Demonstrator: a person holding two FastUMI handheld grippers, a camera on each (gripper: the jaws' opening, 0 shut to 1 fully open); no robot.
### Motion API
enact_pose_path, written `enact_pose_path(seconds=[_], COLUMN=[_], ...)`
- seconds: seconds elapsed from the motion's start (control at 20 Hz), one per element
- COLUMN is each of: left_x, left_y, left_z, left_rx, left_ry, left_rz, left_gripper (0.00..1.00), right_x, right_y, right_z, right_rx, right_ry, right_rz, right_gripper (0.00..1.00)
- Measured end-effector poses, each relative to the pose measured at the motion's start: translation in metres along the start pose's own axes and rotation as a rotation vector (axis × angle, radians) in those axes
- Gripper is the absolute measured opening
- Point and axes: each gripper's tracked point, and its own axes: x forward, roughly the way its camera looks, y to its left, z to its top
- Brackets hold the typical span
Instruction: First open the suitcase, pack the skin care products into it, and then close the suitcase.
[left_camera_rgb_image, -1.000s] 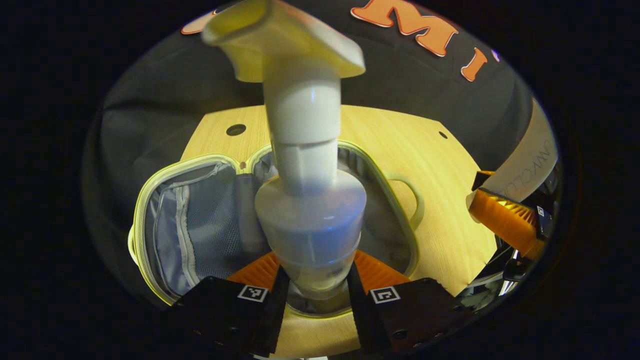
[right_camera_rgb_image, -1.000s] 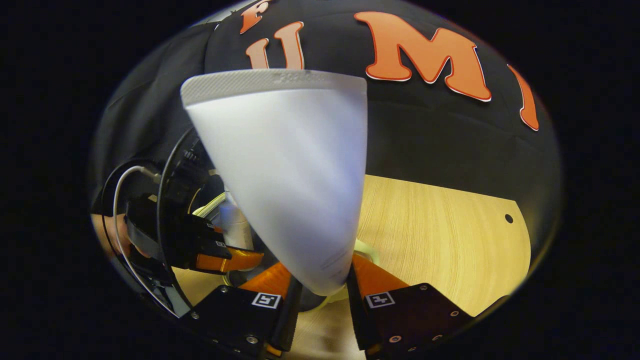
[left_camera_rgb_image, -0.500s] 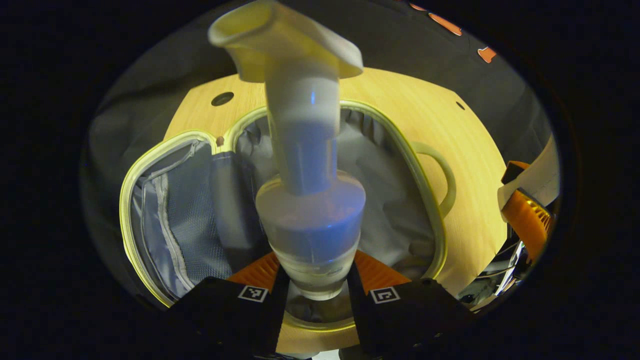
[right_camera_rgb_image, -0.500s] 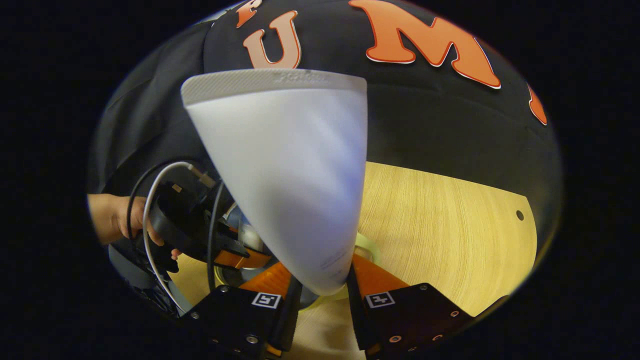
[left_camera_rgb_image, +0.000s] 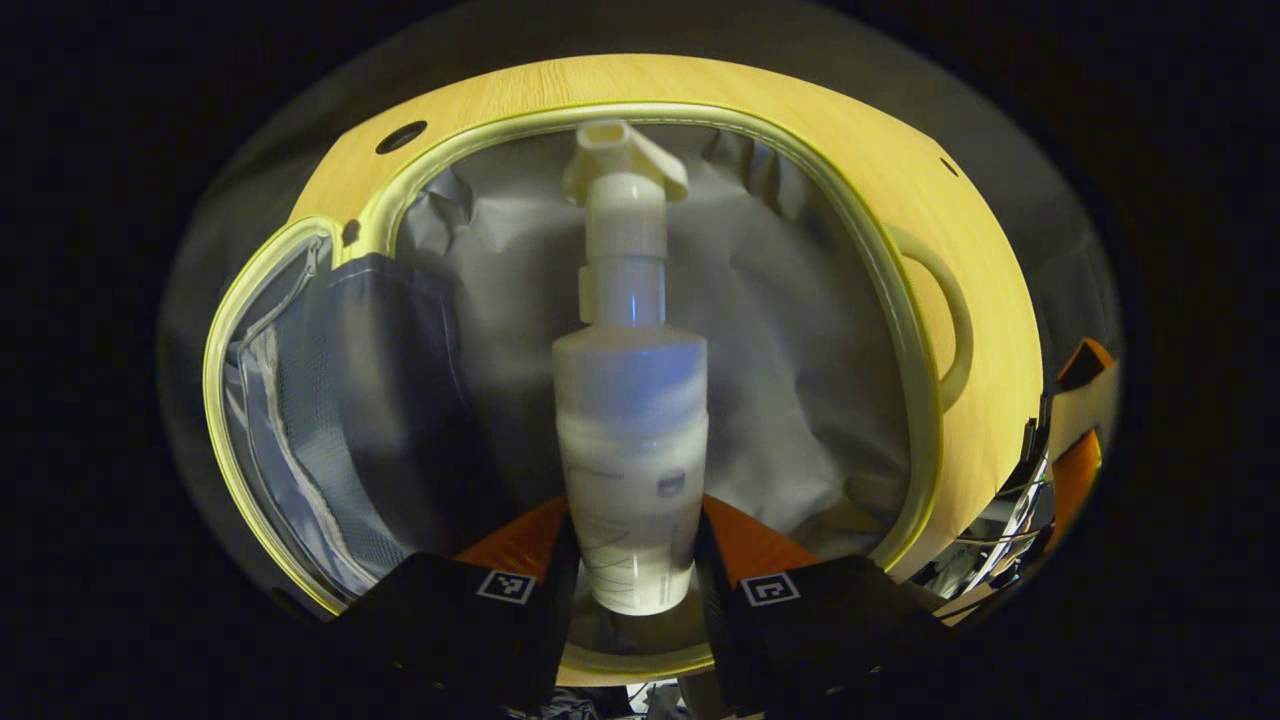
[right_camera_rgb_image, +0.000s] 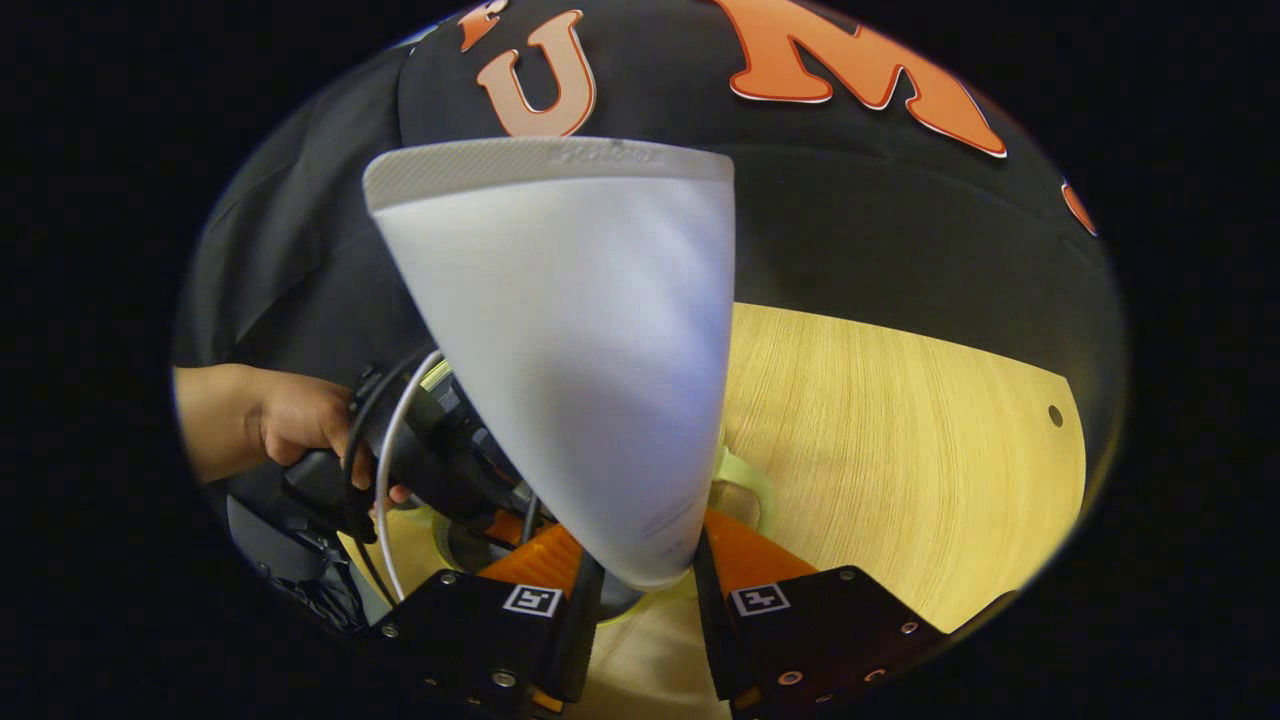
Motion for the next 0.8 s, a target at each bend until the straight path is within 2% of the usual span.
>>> enact_pose_path(seconds=[0.15, 0.3, 0.5, 0.6, 0.8], left_x=[0.005, 0.003, 0.0, -0.003, -0.034], left_y=[-0.002, -0.001, 0.004, 0.004, 0.013], left_z=[0.003, 0.007, 0.015, 0.012, 0.022], left_rx=[-0.022, -0.038, -0.175, -0.151, -0.099], left_ry=[0.007, -0.035, -0.102, -0.1, -0.233], left_rz=[0.004, 0.007, 0.044, 0.036, 0.093], left_gripper=[0.58, 0.6, 0.61, 0.63, 0.71], right_x=[0.003, 0.007, 0.01, 0.011, 0.016], right_y=[-0.001, 0.0, 0.0, 0.0, 0.004], right_z=[-0.001, -0.002, -0.005, -0.009, -0.011], right_rx=[0.015, 0.028, 0.029, 0.032, 0.04], right_ry=[0.009, 0.018, 0.034, 0.048, 0.071], right_rz=[0.0, -0.004, -0.003, -0.002, 0.006], right_gripper=[0.47, 0.47, 0.47, 0.47, 0.47])
